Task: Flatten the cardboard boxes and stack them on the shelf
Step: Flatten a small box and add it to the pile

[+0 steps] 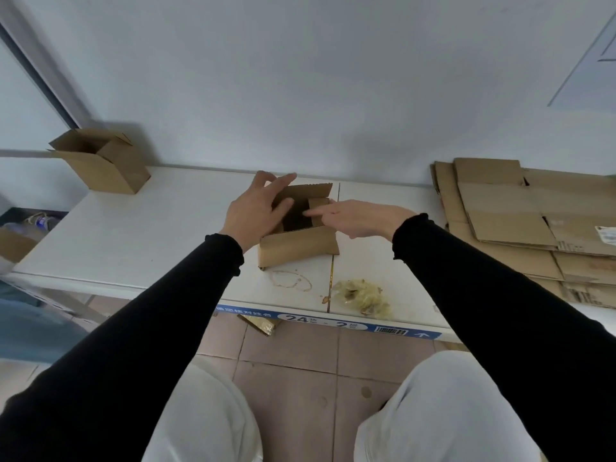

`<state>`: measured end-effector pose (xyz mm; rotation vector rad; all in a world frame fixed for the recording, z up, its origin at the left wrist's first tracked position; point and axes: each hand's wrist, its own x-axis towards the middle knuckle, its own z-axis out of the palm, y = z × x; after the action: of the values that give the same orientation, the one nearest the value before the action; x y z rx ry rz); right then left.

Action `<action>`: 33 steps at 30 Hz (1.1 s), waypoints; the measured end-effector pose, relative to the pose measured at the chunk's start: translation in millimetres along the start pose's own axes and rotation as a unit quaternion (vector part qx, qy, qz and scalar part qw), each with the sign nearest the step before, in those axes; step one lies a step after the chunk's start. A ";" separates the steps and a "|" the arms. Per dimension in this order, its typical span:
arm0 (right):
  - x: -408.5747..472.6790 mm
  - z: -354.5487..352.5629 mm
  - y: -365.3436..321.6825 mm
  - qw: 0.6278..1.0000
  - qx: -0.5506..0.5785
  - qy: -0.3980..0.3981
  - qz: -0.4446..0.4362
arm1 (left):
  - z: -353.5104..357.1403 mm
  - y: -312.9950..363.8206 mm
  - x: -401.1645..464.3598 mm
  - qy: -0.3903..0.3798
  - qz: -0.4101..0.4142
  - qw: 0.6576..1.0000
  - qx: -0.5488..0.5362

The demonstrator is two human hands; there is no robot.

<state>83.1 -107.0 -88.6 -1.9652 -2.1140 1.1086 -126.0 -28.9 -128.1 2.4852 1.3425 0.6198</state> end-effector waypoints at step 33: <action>38.7 67.1 39.8 0.791 0.535 0.242 0.174 | 30.8 -55.5 -62.1 -0.248 0.090 0.964 0.033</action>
<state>76.8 -106.0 -175.4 -1.7076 -0.5706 1.2280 -182.2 -51.3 -193.2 2.5901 0.9675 -0.0296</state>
